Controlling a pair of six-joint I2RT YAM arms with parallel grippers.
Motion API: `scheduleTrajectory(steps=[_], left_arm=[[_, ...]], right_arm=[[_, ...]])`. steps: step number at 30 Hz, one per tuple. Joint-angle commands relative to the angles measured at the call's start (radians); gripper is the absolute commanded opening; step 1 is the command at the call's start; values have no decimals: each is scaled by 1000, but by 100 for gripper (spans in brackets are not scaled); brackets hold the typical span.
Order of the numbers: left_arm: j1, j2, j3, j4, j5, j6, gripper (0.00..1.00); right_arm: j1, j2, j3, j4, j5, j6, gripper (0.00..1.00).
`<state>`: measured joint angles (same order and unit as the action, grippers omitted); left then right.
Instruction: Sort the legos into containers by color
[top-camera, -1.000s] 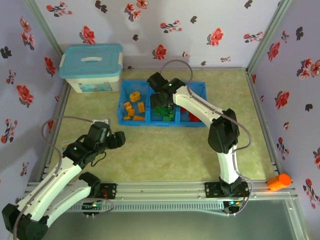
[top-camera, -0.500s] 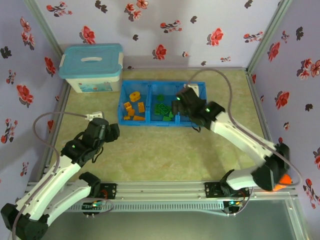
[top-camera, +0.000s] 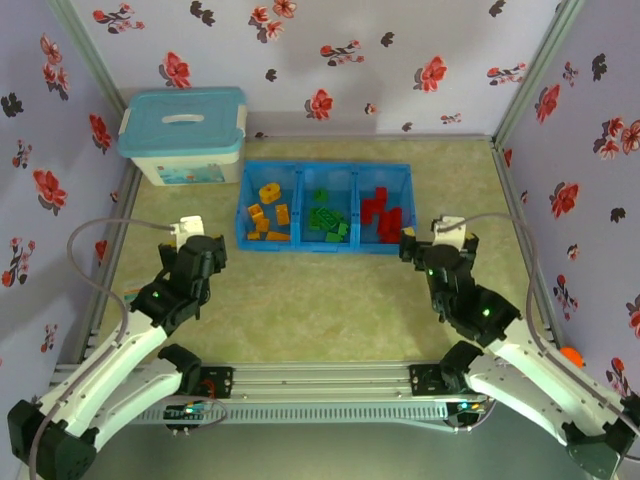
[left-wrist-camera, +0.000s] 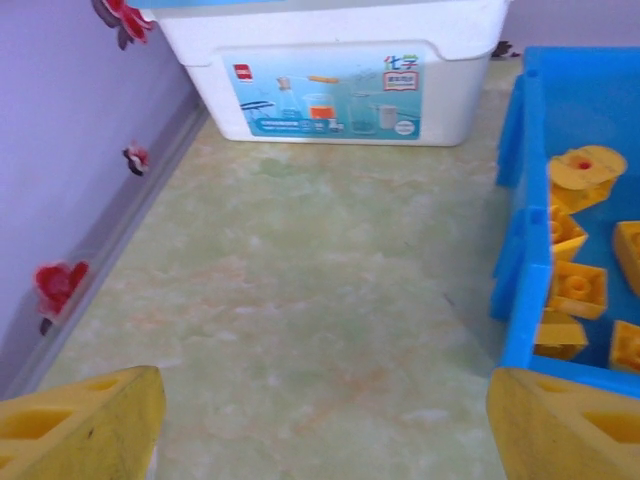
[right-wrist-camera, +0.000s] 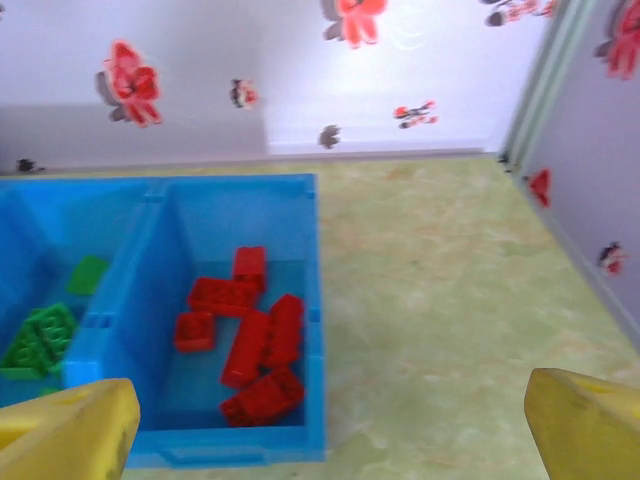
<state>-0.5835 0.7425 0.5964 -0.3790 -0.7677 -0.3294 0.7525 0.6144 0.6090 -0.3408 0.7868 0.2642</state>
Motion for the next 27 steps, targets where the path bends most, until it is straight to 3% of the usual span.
scheduleTrajectory(steps=[1, 7, 12, 22, 27], left_arm=[[2, -35, -64, 121, -118, 94, 84], [2, -78, -150, 186, -202, 128, 85], [-4, -91, -208, 239, -203, 101, 90], [-9, -111, -218, 229, -244, 91, 100], [-10, -119, -289, 362, -337, 186, 100]], right_arm=[[-5, -81, -93, 31, 145, -25, 99], [-4, -215, -168, -42, 233, -3, 99], [-4, -259, -204, -93, 275, 39, 99], [-4, -308, -264, -55, 301, 40, 99], [-5, -308, -279, -5, 349, -3, 99]])
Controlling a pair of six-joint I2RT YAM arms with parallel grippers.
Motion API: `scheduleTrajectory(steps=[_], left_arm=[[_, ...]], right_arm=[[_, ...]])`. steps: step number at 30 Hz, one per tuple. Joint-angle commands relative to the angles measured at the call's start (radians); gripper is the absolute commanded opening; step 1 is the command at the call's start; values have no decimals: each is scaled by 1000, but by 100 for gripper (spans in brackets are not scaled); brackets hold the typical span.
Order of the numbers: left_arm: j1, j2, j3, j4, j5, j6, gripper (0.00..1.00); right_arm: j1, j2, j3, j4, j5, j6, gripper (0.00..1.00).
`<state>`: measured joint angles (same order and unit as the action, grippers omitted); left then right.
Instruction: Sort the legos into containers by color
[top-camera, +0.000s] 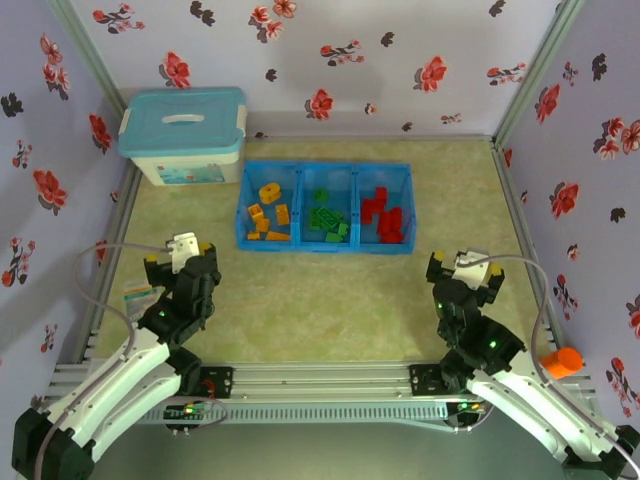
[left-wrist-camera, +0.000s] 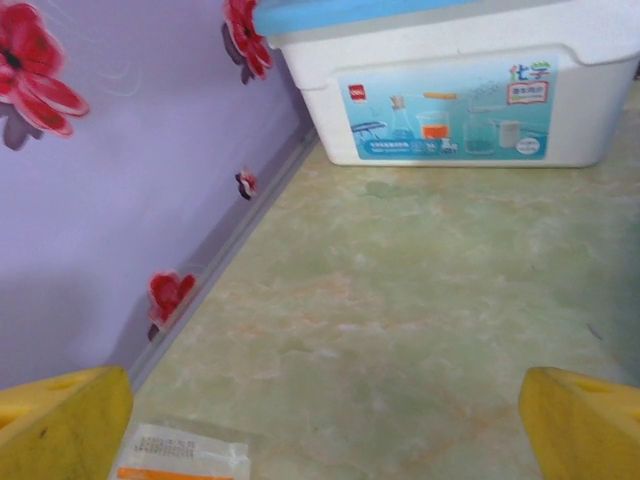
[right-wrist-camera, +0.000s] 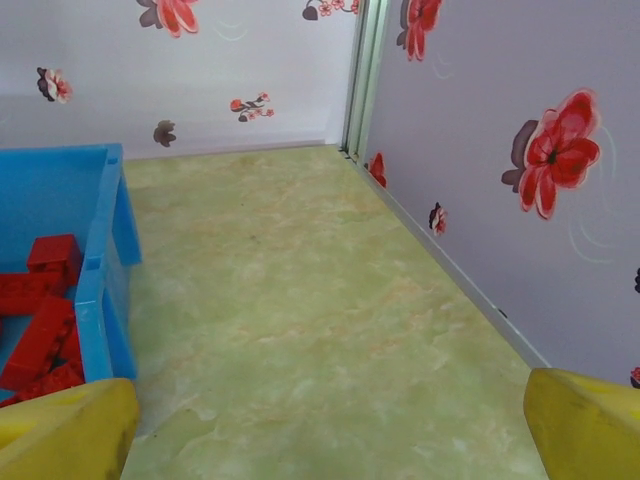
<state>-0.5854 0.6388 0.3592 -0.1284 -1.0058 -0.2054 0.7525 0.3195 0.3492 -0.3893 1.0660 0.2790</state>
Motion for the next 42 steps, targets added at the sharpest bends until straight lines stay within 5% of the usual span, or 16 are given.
scheduleTrajectory(steps=[1, 18, 30, 42], left_arm=[[-8, -16, -78, 133, -106, 67, 100], [-13, -58, -211, 272, -104, 86, 100], [35, -51, -273, 482, -95, 166, 100], [154, 72, -273, 618, 49, 162, 100]], right_arm=[[-5, -13, -28, 69, 73, -55, 99], [-35, 32, -210, 346, 59, -175, 99], [-207, 71, -250, 501, -59, -166, 99], [-378, 240, -265, 694, -217, -133, 99]])
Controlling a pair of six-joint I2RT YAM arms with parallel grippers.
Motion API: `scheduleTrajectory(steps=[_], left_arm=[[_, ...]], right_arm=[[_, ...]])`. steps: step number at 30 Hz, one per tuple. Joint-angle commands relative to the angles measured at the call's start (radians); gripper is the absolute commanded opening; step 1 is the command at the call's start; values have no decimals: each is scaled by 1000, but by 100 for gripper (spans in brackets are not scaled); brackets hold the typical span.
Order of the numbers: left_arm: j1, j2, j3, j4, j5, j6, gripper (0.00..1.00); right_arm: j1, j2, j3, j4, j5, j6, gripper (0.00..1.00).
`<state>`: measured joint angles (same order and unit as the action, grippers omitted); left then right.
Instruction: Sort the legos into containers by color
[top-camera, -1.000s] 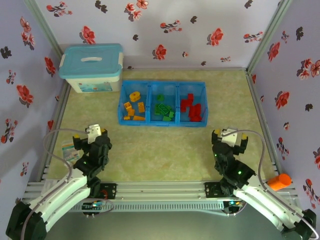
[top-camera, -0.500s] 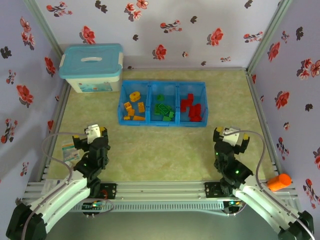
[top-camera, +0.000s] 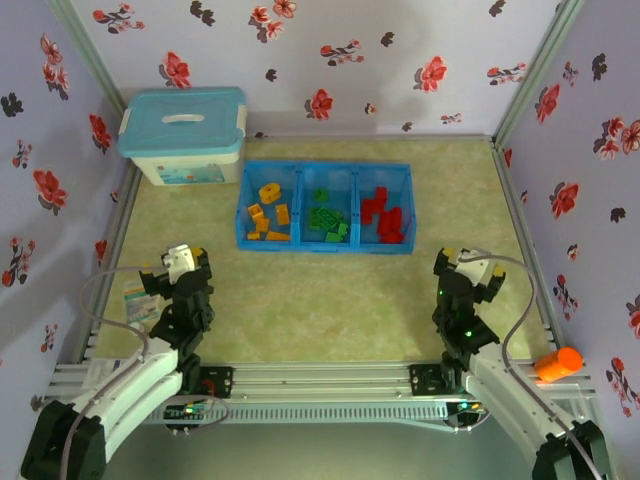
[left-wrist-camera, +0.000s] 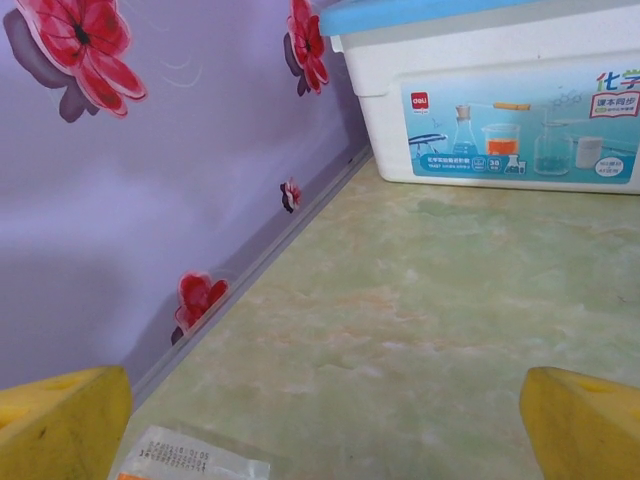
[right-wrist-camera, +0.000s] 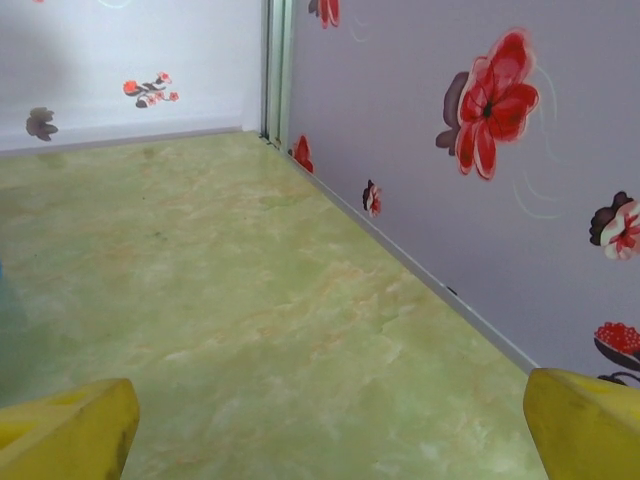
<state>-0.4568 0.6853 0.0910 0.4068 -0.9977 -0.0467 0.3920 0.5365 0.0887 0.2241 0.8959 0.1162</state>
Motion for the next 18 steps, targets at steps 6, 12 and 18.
scheduleTrajectory(steps=[6, 12, 18], left_arm=[[63, 119, 5, 173, 66, 4, 100], [90, 167, 0, 242, 94, 8, 100], [107, 189, -19, 316, 114, 8, 100]], right_arm=[[-27, 108, -18, 212, -56, -10, 99], [-40, 197, -50, 393, -90, -48, 99], [-56, 267, -55, 480, -130, -59, 99]])
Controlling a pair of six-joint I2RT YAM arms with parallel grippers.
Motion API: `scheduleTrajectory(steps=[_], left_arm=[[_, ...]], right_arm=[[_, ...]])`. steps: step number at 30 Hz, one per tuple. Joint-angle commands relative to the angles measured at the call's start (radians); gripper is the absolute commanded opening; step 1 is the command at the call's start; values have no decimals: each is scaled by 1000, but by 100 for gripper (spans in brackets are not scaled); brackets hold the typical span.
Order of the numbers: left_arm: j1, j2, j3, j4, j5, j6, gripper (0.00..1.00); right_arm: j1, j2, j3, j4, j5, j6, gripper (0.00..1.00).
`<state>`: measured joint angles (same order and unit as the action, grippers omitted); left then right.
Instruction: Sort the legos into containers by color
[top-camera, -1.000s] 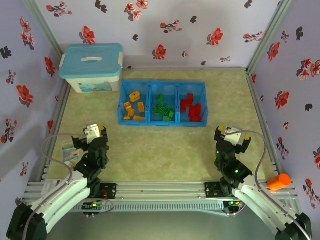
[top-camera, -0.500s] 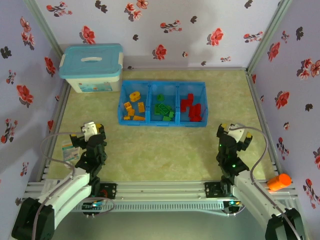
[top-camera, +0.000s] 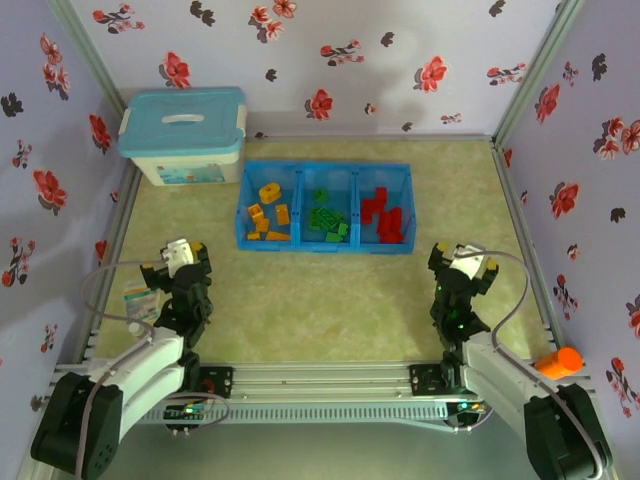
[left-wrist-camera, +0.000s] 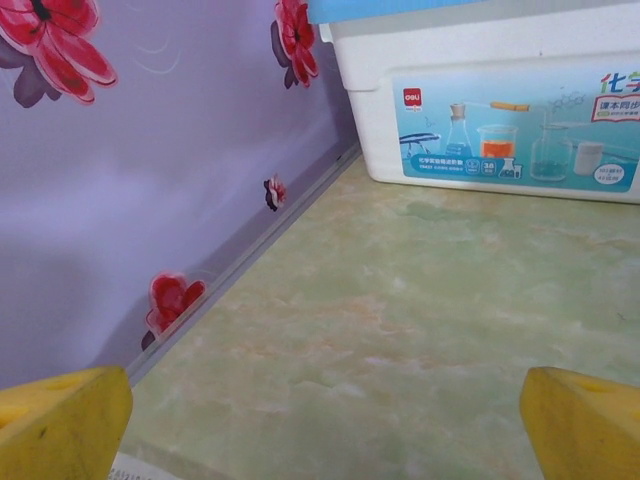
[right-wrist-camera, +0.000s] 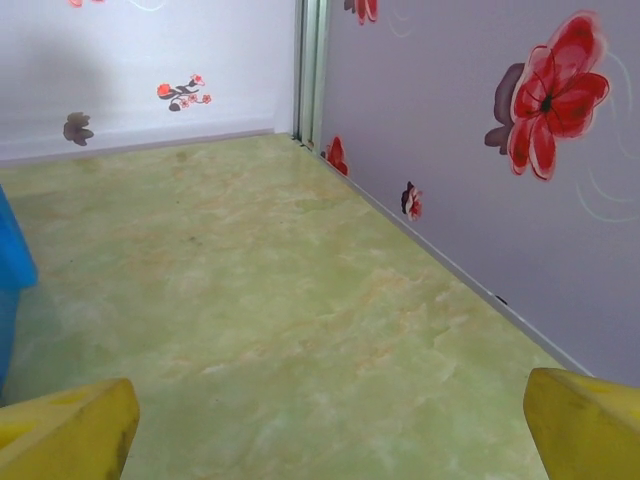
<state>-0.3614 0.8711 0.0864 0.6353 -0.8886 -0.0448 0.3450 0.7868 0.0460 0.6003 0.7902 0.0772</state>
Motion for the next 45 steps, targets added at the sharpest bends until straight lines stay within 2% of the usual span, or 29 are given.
scheduleTrajectory(steps=[1, 19, 29, 37, 42, 45], left_arm=[[13, 4, -18, 98, 7, 6, 100], [81, 106, -31, 243, 72, 2, 100], [99, 258, -15, 404, 152, 49, 100], [143, 341, -31, 537, 180, 19, 100], [158, 368, -24, 554, 195, 19, 100], [162, 379, -28, 575, 245, 6, 100]], right_arm=[[-12, 29, -11, 115, -28, -22, 99], [-56, 315, 22, 378, -137, -57, 99], [-63, 536, 19, 670, -174, -100, 99], [-84, 541, 0, 707, -196, -84, 99], [-107, 538, -34, 755, -220, -59, 99], [-106, 534, -51, 779, -264, -65, 99]])
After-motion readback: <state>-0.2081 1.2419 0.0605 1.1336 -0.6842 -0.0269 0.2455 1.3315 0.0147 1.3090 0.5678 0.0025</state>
